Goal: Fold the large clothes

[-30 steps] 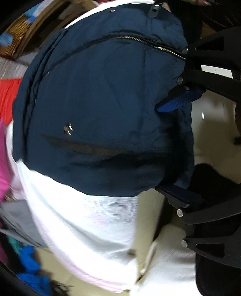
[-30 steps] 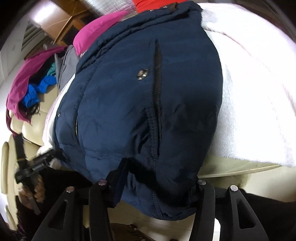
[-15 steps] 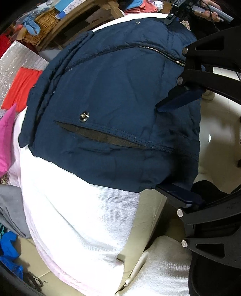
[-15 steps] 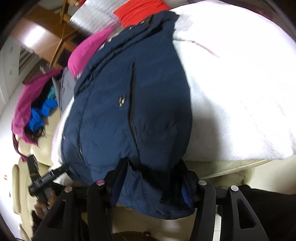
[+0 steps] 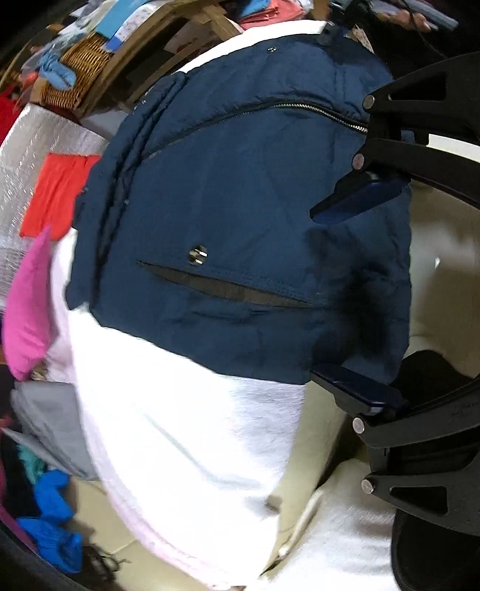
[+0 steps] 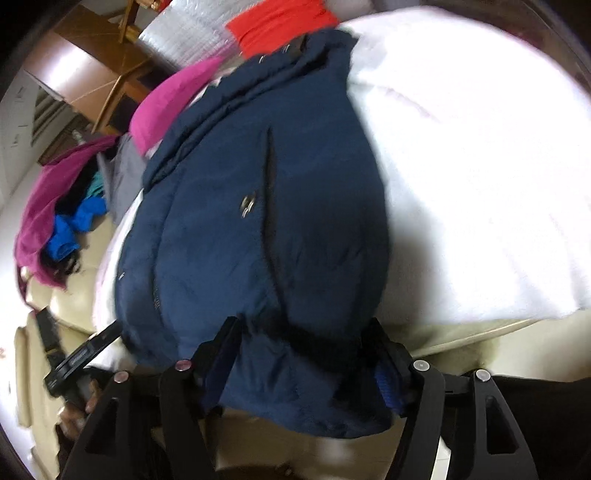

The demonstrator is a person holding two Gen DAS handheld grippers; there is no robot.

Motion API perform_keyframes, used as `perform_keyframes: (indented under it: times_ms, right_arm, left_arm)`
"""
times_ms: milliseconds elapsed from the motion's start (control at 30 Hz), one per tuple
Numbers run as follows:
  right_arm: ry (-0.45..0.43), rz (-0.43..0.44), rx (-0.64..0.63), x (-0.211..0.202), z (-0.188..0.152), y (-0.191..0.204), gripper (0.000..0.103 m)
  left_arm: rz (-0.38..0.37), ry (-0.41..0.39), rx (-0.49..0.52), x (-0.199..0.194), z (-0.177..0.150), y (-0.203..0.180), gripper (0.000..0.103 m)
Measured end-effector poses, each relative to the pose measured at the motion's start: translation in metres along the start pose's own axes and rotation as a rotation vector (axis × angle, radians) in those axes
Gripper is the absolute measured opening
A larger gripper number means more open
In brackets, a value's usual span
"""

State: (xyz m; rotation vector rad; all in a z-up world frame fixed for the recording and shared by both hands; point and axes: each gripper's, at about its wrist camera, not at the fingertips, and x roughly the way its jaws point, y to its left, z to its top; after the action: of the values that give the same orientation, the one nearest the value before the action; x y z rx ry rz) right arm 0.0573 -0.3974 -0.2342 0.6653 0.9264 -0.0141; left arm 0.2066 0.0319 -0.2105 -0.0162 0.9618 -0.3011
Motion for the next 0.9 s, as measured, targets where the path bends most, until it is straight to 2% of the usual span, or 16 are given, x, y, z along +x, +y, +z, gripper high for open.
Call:
perform_keyframes:
  times_ms: [67, 133, 167, 200, 267, 433, 533, 600, 733, 900]
  right_arm:
    - [-0.081, -0.036, -0.024, -0.016, 0.003, 0.005, 0.072]
    - [-0.190, -0.070, -0.032, -0.034, 0.005, 0.010, 0.079]
    - [-0.231, -0.084, -0.034, -0.041, 0.005, 0.012, 0.085]
    - [-0.274, -0.105, -0.039, -0.048, 0.005, 0.015, 0.086]
    - [-0.304, -0.137, -0.063, -0.052, 0.005, 0.022, 0.087]
    - [-0.289, -0.241, -0.136, -0.046, -0.001, 0.044, 0.088]
    - [-0.267, -0.220, -0.157, -0.040, -0.002, 0.053, 0.089]
    - [-0.208, -0.187, -0.164, -0.027, 0.001, 0.060, 0.089]
    - [-0.129, -0.158, -0.126, -0.005, 0.005, 0.056, 0.089]
    - [-0.166, -0.157, -0.139, 0.000, 0.008, 0.063, 0.089]
  left_arm:
    - [0.036, -0.051, 0.019, -0.008, 0.002, -0.003, 0.079]
    - [0.076, -0.086, 0.036, -0.013, 0.003, -0.006, 0.079]
    - [0.092, -0.095, 0.044, -0.014, 0.003, -0.008, 0.079]
    - [0.107, -0.100, 0.053, -0.014, 0.004, -0.009, 0.081]
    - [0.132, -0.089, 0.083, -0.011, 0.004, -0.014, 0.081]
    - [0.141, -0.059, 0.108, -0.004, 0.004, -0.018, 0.082]
    - [0.096, -0.025, 0.078, 0.008, 0.013, -0.013, 0.082]
    - [0.058, 0.010, 0.054, 0.013, 0.010, -0.013, 0.082]
    - [0.015, 0.018, 0.045, 0.015, 0.008, -0.014, 0.082]
    - [0.027, -0.087, 0.071, -0.001, 0.006, -0.019, 0.082]
